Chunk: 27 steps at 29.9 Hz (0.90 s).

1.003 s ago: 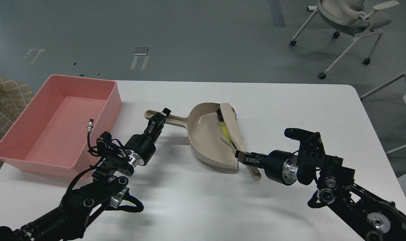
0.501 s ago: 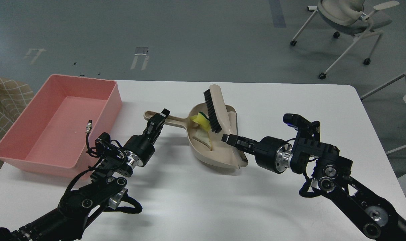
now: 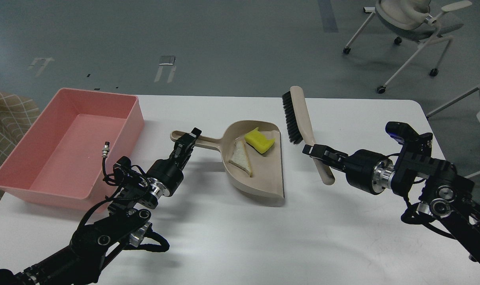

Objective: Sweep and dump garbage into bin
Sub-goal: 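Lift the brush away and set it down on the table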

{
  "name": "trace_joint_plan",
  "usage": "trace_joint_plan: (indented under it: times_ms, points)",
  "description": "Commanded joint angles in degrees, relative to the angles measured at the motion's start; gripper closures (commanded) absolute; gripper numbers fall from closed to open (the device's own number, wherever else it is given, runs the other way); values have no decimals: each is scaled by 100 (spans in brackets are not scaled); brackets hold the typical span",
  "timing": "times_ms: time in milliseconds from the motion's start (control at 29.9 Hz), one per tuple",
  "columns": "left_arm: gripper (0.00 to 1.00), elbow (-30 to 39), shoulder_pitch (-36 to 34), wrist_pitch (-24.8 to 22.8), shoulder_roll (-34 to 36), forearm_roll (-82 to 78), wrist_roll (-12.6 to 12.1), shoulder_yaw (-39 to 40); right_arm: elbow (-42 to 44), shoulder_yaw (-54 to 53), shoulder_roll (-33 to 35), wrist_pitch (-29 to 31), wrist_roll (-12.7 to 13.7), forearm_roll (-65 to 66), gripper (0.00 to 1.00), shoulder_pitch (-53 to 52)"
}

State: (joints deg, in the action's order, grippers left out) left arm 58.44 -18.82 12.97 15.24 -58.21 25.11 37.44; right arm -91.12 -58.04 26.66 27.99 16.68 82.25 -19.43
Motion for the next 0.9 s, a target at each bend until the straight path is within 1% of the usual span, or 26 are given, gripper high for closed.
trace_joint_plan:
  times_ms: [0, 67, 201, 234, 334, 468, 669, 735, 869]
  points:
    - [82, 0, 1, -5, -4, 3, 2, 44, 6, 12, 558, 1, 2, -8, 98, 9]
    - [82, 0, -8, -5, -12, 3, 2, 61, 6, -6, 1005, 1, 2, -8, 98, 70]
    - [82, 0, -17, 4, -39, 21, -6, 61, 6, -6, 1463, 1, -16, 1, 99, 246]
    - [82, 0, -25, 4, -39, 21, -6, 61, -11, -14, 1664, 1, -25, 1, 99, 351]
    - [82, 0, -43, 4, -4, 134, -6, 61, -11, -137, 2078, 1, -112, -8, 99, 606]
    - [82, 0, -87, 4, 40, 205, -15, 52, -37, -173, 2360, 1, -270, -8, 98, 896]
    - [82, 0, -87, 4, 75, 214, -24, 61, -55, -181, 2484, 1, -279, 10, 98, 1266]
    - [82, 0, -87, 4, 84, 249, -24, 61, -81, -164, 2624, 1, -288, 1, 98, 1362]
    - [82, 0, -96, 4, 111, 319, -24, 61, -160, -146, 2633, 1, -288, 1, 98, 1477]
